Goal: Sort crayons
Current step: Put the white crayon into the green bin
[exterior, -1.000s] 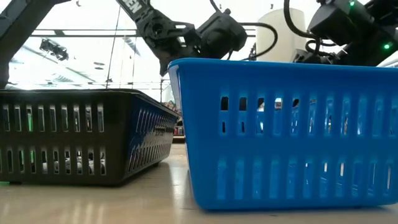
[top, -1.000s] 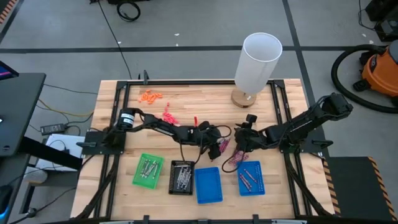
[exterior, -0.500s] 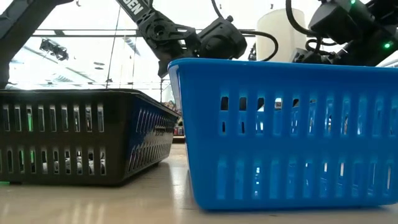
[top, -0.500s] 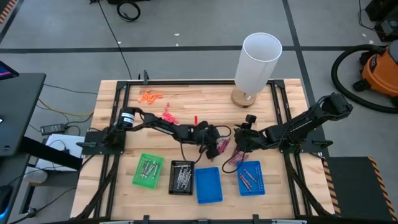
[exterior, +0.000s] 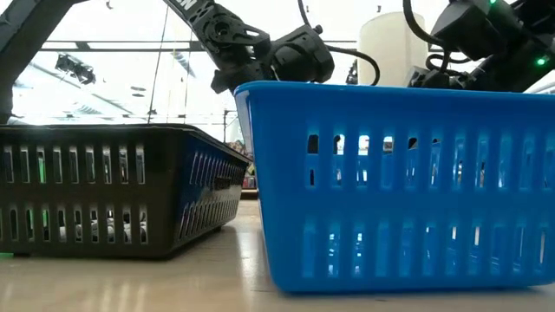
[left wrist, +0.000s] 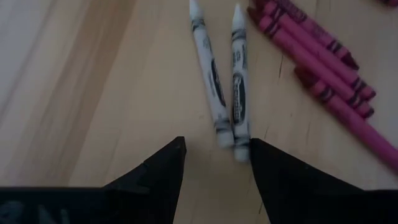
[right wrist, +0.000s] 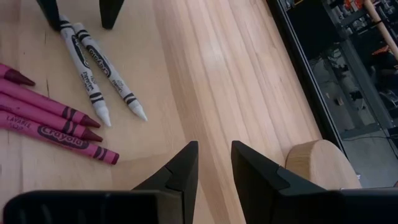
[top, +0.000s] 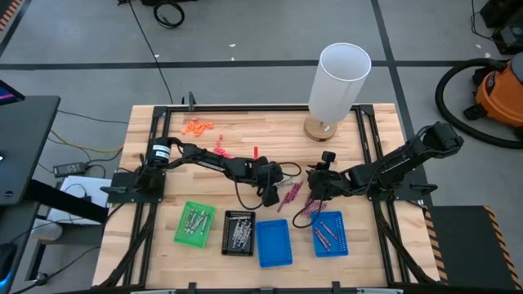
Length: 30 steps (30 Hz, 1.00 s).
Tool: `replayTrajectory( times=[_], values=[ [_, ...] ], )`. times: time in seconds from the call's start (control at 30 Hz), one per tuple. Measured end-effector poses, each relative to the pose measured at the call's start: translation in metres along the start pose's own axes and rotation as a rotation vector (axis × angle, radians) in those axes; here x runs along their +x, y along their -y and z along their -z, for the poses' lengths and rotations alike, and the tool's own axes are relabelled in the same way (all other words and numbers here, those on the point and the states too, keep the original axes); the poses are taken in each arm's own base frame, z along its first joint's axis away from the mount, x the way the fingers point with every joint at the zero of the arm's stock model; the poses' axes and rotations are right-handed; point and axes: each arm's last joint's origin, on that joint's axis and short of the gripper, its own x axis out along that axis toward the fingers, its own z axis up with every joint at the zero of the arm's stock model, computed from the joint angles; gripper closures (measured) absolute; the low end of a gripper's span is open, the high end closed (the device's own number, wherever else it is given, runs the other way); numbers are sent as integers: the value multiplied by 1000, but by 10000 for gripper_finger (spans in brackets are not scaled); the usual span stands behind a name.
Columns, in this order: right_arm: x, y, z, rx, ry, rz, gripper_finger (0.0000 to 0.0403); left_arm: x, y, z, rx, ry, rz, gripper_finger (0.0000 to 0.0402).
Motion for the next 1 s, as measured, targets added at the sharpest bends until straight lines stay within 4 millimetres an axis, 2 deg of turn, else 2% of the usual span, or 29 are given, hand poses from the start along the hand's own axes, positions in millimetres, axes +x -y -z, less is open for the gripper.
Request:
replayTrajectory(
  times=[0.27, 0.43, 0.57, 0.77, 1.0],
  values=[
    [0, 0, 0, 2, 2, -6, 298, -2, 0, 1, 12, -20, 9, 207],
    [0, 0, 0, -3, 2, -11, 298, -18, 1, -2, 32, -3, 3, 208],
    [0, -1, -1, -5, 10, -12, 298, -31, 1, -18, 6, 125, -22, 208],
    [0, -1, -2, -6, 12, -14, 298, -16, 2, -27, -22, 256, -12, 208],
    [0, -1, -2, -5, 13, -15, 298, 16, 0, -20, -5, 293, -60, 208]
  ],
)
